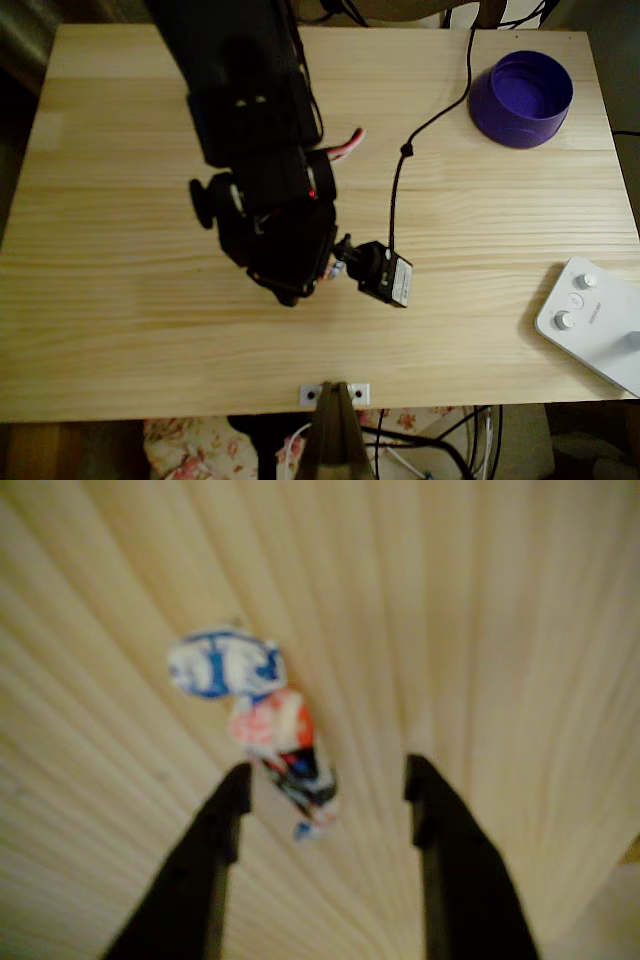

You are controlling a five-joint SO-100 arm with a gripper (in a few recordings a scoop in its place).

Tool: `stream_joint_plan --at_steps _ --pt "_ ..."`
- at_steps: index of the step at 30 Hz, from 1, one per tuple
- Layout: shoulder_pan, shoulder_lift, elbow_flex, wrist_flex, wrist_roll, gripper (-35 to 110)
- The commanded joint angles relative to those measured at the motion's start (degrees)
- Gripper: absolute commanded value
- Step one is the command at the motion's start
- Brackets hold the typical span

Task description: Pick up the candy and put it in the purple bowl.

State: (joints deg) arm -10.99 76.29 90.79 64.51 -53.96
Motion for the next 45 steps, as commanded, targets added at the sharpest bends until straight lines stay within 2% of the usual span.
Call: stream_joint_plan --at_steps 1,13,19,36,45 --pt "-0.7 1.8 0.7 -0.9 0.5 22" --pt "-0.7 0.2 1.8 -2.4 1.8 2" --pt "0.4 0.6 0.4 -1.8 2.4 1" --pt "1.3 18.7 -7.6 22.1 6.2 1" --pt "-11.3 38.2 0.7 31.2 17.8 1"
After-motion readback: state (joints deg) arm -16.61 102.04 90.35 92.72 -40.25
